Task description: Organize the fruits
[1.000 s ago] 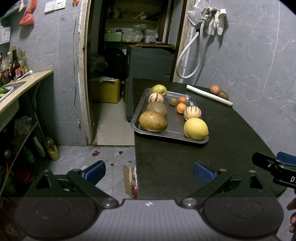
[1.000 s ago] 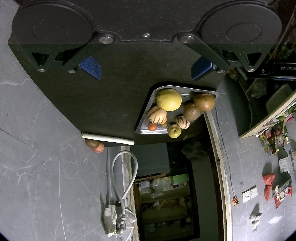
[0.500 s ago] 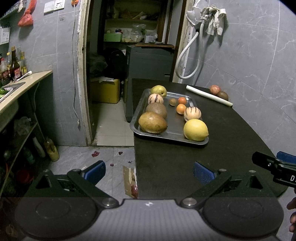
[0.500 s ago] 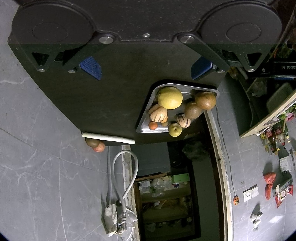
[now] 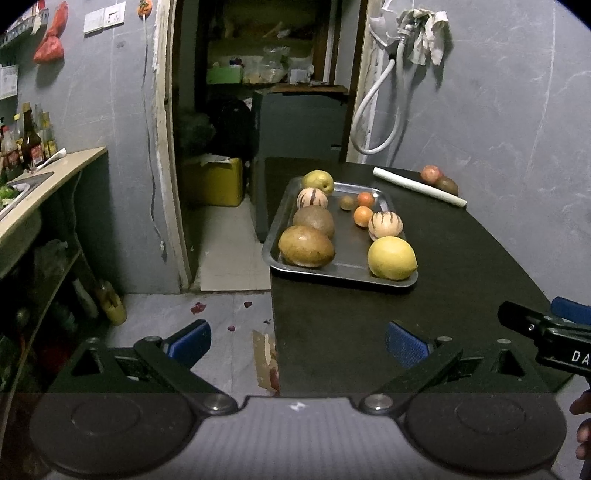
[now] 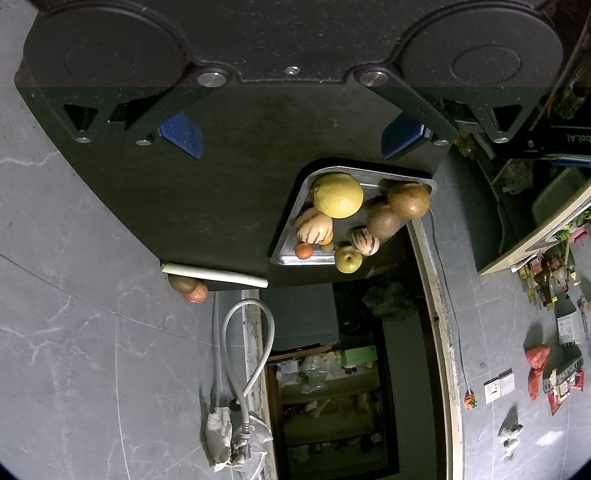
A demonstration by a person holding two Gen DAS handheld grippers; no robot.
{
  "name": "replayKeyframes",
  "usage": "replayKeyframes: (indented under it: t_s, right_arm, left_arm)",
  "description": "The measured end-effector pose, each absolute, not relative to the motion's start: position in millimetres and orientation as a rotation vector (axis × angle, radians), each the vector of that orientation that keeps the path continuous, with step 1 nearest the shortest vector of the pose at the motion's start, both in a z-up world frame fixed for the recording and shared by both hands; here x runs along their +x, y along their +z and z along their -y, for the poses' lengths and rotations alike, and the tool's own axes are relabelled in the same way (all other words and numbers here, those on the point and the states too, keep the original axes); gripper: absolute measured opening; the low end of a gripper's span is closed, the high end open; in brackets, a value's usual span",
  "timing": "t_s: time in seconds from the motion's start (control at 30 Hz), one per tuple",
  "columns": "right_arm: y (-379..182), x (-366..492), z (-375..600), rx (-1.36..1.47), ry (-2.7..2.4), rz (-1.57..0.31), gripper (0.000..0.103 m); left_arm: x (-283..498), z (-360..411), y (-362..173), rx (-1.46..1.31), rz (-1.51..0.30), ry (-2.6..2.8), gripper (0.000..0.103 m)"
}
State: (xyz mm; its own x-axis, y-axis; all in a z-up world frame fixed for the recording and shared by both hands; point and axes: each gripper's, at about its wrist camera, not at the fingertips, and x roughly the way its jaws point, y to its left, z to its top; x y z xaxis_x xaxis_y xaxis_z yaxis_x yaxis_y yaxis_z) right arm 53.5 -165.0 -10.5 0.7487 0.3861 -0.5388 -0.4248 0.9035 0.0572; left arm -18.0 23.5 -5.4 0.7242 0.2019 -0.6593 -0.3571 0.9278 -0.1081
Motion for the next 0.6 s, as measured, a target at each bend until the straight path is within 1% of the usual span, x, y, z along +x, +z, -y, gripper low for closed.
replayKeyframes:
  t_s: [0.6]
  right_arm:
    - [-10.8, 53.8, 165.0, -0.068, 0.442, -0.574, 0.102]
  left_arm:
    - [-11.8, -24.0, -4.1, -0.257, -0.73, 0.319, 0.102]
